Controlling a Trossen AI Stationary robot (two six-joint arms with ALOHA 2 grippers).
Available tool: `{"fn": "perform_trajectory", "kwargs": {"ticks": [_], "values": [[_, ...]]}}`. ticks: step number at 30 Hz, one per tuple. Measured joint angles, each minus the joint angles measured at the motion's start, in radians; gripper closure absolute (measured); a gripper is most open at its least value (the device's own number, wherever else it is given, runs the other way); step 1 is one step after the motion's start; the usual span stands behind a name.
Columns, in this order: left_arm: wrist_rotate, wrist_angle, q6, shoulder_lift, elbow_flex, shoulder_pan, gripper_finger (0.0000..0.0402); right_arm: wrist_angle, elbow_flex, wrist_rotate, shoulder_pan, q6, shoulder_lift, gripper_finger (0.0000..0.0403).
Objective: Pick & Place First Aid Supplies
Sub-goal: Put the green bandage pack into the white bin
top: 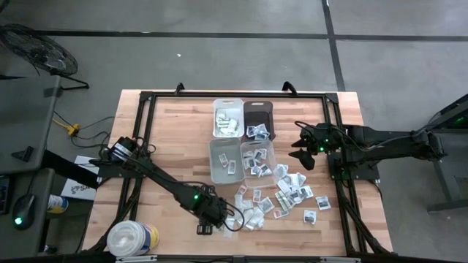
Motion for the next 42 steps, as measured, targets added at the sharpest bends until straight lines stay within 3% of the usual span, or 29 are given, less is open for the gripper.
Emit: {"fn": "perform_trajectory", "kwargs": {"ticks": [10, 21, 32, 42], "values": [[0.073, 0.009, 0.031, 0.018, -0.002, 0.017, 0.0216, 0.000, 0.000, 0.000, 0.000, 0.000, 0.000, 0.0181], [0.079, 0.020, 0.027, 0.021, 0.000, 0.023, 0.0220, 0.000, 0.000, 0.000, 0.000, 0.000, 0.000, 0.0181], [0.079, 0.023, 0.026, 0.022, 0.000, 0.023, 0.0304, -0.001, 0.000, 0.000, 0.000, 0.000, 0.000, 0.0181], [0.079, 0.007, 0.033, 0.022, 0.029, 0.023, 0.0351, -0.001, 0.000, 0.000, 0.000, 0.000, 0.000, 0.0181]]}}
